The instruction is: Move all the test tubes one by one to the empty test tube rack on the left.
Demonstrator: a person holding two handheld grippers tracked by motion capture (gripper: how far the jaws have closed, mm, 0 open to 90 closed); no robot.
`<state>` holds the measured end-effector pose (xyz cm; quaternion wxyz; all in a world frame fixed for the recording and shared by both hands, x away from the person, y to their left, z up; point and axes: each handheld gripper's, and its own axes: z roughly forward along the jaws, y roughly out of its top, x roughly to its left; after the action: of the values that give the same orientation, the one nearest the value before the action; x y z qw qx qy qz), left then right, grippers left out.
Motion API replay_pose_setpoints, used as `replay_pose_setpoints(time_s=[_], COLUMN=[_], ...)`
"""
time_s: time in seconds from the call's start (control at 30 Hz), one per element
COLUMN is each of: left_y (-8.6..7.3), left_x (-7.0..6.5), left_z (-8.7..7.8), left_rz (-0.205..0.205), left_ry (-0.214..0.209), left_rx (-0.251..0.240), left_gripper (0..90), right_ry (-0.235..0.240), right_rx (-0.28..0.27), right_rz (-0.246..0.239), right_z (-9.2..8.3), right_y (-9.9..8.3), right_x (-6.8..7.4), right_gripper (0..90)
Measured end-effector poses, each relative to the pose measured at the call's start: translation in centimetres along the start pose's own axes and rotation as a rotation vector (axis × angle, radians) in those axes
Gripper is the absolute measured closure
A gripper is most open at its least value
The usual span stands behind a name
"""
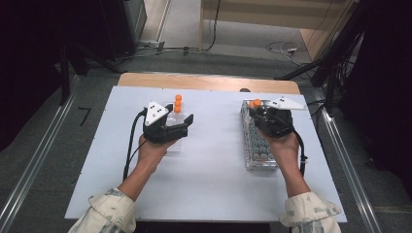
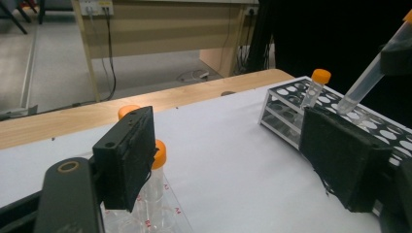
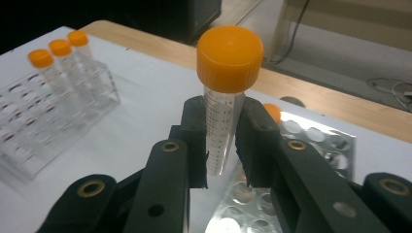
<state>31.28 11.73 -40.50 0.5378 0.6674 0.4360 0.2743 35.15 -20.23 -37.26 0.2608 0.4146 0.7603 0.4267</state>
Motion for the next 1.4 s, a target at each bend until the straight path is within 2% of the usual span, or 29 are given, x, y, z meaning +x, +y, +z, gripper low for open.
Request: replay_pose_setpoints(time_s=[0.23, 0.4, 0.9, 1.2, 1.3, 1.4], left_y=[0.0, 0.0, -0.1, -0.4, -0.5, -0.6], left_x=[-0.6, -0.9, -1.8, -2.0, -2.1, -2.1], left_z=[0.2, 0.2, 0.3, 0.5, 0.5, 0.4], left_rz=[0.018, 0.023, 0.037, 0.044, 0.047, 0.052], left_ry=[-0.018, -0.026, -0.077, -0.085, -0.095, -0.109], left_rx=[0.022, 0.025, 0.026, 0.038, 0.038, 0.029], left_gripper=[13.8, 13.0, 16.3, 17.8, 21.3, 30.1], right_ry=[0.094, 0.141, 0.235, 0.283, 0.296, 0.307], right_rx=[0.037, 0.066, 0.104, 0.116, 0.114, 0.116], right_rz=[-0.044, -0.077, -0.143, -0.167, -0.171, -0.171], right_z=[1.7, 3.0, 5.2, 5.9, 6.0, 6.0], right_y=[-0.2, -0.4, -0.5, -0.5, -0.3, -0.2], right_x=[3.0, 5.0, 9.2, 11.5, 11.9, 12.2], right_gripper=[72.3, 72.3, 72.3, 72.3, 72.3, 72.2])
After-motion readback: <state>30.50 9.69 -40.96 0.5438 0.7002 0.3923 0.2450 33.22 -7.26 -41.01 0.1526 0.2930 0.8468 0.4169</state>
